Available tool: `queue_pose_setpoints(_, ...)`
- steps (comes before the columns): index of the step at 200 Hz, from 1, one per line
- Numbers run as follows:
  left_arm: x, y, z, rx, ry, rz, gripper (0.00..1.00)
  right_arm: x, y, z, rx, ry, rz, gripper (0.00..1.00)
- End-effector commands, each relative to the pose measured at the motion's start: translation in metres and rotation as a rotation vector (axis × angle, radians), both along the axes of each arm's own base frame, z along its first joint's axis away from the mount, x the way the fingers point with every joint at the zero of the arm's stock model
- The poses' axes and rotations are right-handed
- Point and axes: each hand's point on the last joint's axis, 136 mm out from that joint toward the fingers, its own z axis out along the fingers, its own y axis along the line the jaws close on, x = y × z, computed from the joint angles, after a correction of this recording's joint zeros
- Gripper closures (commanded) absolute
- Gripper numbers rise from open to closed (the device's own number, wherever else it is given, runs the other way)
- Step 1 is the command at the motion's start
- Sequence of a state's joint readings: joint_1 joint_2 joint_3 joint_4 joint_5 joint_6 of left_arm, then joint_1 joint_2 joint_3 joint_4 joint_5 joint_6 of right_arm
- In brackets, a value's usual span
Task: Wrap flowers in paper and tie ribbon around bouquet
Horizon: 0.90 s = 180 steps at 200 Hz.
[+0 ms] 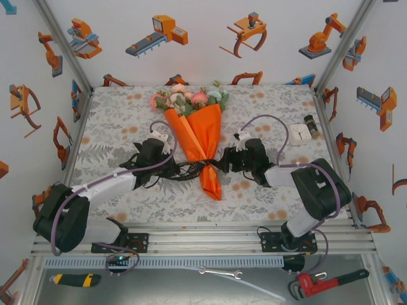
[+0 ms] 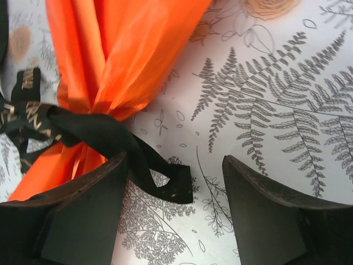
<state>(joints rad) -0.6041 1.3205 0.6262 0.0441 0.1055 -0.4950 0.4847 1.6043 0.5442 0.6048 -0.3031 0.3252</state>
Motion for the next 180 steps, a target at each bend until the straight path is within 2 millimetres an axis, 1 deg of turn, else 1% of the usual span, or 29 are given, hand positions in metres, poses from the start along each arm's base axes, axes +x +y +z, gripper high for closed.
queue_pose_setpoints(1,0.005,-0.006,0.014,-0.015,-0.031,-0.023,0.98,-0.002,0.010,0.020,-0.054,-0.180,0.149,0.36)
queue_pose_setpoints(16,0.005,-0.006,0.014,-0.015,-0.033,-0.022,0.98,-0.002,0.017,0.016,-0.088,-0.183,0.221,0.36)
queue_pose_setpoints(27,0.005,-0.006,0.014,-0.012,-0.031,-0.022,0.98,-0.002,0.025,0.013,-0.095,-0.156,0.278,0.40)
queue_pose_setpoints(49,0.006,-0.005,0.015,-0.008,-0.034,-0.019,0.98,-0.007,0.043,0.012,-0.047,-0.108,0.381,0.44)
queue_pose_setpoints(73,0.007,-0.003,0.015,0.000,-0.039,-0.009,0.98,-0.018,0.047,0.009,-0.016,-0.084,0.437,0.44)
queue_pose_setpoints(92,0.009,-0.003,0.015,0.000,-0.041,-0.007,0.98,-0.025,0.043,-0.002,-0.038,-0.033,0.438,0.47)
queue_pose_setpoints(101,0.009,-0.004,0.014,0.002,-0.038,-0.008,0.98,-0.026,0.040,-0.007,-0.053,-0.012,0.426,0.47)
queue_pose_setpoints(129,0.010,-0.004,0.015,0.003,-0.038,-0.008,0.98,-0.036,0.032,-0.013,-0.079,0.018,0.422,0.45)
queue_pose_setpoints(141,0.009,-0.004,0.016,-0.001,-0.040,-0.008,0.98,-0.033,0.026,-0.020,-0.123,0.039,0.386,0.46)
queue_pose_setpoints(160,0.009,-0.003,0.016,0.002,-0.040,-0.006,0.98,-0.019,0.011,-0.029,-0.216,0.068,0.291,0.49)
queue_pose_setpoints(180,0.007,0.001,0.016,0.019,-0.041,0.002,0.98,-0.011,0.004,-0.027,-0.260,0.063,0.242,0.53)
